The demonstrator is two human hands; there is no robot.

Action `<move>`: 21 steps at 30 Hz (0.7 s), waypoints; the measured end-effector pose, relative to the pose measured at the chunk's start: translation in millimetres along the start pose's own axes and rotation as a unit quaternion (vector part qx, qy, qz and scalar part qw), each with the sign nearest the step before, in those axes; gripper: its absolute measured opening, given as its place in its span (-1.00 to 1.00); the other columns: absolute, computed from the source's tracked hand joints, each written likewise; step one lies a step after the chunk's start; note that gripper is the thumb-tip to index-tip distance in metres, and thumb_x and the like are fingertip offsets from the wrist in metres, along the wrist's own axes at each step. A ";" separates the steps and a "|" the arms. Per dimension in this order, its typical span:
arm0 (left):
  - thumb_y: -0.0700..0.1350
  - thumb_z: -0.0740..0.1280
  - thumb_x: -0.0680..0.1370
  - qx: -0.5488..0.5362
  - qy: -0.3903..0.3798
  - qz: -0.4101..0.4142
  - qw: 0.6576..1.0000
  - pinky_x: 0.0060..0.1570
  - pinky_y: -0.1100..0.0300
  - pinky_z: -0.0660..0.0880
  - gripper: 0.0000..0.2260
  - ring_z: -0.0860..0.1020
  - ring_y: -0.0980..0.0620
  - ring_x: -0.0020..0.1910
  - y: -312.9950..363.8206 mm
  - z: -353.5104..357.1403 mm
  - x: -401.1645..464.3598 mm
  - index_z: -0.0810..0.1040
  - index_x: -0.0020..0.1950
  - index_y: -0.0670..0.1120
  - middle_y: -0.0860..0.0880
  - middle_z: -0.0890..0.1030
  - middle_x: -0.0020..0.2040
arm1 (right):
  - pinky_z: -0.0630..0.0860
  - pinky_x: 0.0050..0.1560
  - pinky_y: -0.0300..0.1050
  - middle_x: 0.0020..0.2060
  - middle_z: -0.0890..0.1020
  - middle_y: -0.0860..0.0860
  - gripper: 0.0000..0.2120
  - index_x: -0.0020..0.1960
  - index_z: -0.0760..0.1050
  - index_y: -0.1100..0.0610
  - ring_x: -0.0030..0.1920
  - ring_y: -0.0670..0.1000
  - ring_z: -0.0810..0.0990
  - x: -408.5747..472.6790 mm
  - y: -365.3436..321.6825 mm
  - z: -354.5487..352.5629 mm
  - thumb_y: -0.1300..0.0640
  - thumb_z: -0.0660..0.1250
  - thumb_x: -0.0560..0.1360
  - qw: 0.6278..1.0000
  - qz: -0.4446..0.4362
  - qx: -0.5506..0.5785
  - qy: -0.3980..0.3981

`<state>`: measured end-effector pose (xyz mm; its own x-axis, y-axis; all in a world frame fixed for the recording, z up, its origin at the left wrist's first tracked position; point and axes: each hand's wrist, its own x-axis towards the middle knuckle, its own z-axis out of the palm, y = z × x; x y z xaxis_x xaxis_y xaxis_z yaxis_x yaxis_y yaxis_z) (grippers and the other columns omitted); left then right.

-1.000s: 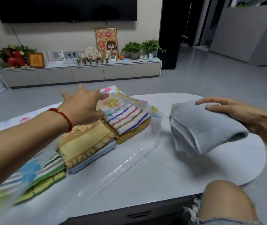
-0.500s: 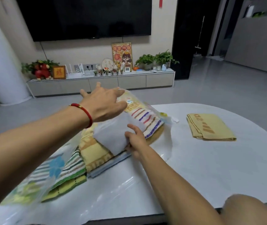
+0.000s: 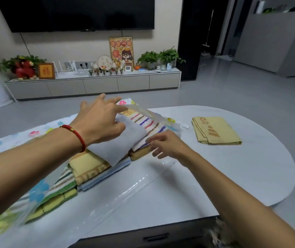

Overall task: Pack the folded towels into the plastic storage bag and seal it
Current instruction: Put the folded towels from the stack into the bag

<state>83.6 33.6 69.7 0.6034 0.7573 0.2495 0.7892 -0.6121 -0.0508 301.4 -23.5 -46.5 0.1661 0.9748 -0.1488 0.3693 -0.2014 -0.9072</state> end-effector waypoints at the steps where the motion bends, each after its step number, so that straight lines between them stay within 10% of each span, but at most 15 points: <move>1: 0.06 0.28 0.49 0.006 0.001 0.008 1.000 0.33 -0.47 0.18 -0.50 0.12 -0.22 0.54 2.5 4.6 1.9 0.39 0.45 0.18 0.01 0.23 0.57 | 0.66 -0.25 -0.10 -0.15 0.78 0.11 -0.84 0.07 0.71 0.10 -0.24 0.04 0.73 -7.2 8.2 -22.3 0.15 0.37 0.56 1.000 0.015 -0.021 -0.012; 4: 0.11 0.30 0.49 0.028 -0.005 0.020 0.999 0.34 -0.48 0.14 -0.51 0.09 -0.22 0.55 12.4 18.8 10.0 0.40 0.43 0.20 0.00 0.19 0.58 | 0.59 -0.30 -0.11 -0.19 0.78 0.10 -0.84 -0.02 0.72 0.14 -0.26 0.08 0.72 -13.7 49.3 -84.8 0.13 0.38 0.55 0.983 0.073 -0.108 0.132; 7: 0.12 0.30 0.49 0.025 -0.007 0.016 1.000 0.35 -0.49 0.09 -0.51 0.06 -0.22 0.55 19.6 28.0 19.4 0.40 0.43 0.20 0.01 0.16 0.59 | 0.55 0.08 0.04 0.21 0.69 0.19 -0.69 0.26 0.67 0.11 0.19 0.24 0.61 3.6 100.1 -129.4 0.16 0.27 0.58 0.905 0.122 -0.207 0.351; 11: 0.11 0.30 0.49 0.008 0.008 0.008 1.000 0.36 -0.47 0.12 -0.54 0.07 -0.19 0.55 20.7 35.1 23.0 0.44 0.41 0.20 0.02 0.18 0.58 | 0.18 0.56 0.13 0.64 0.19 0.17 -0.52 0.58 0.35 0.03 0.62 0.18 0.15 32.2 150.5 -166.4 0.07 0.19 0.67 0.893 0.141 -0.183 0.387; 21: 0.11 0.29 0.49 0.011 0.014 0.013 1.000 0.36 -0.43 0.17 -0.54 0.11 -0.20 0.54 19.3 38.3 17.7 0.44 0.40 0.22 0.03 0.21 0.57 | 0.46 0.25 0.11 0.05 0.70 0.20 -0.89 -0.01 0.69 0.18 0.18 0.29 0.56 50.2 164.7 -184.9 0.23 0.45 0.47 0.873 0.187 -0.181 0.412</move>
<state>113.9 43.9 36.1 0.6210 0.7343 0.2743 0.7756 -0.6263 -0.0794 539.6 -25.4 -130.6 0.8835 0.4643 0.0610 0.3880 -0.6528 -0.6506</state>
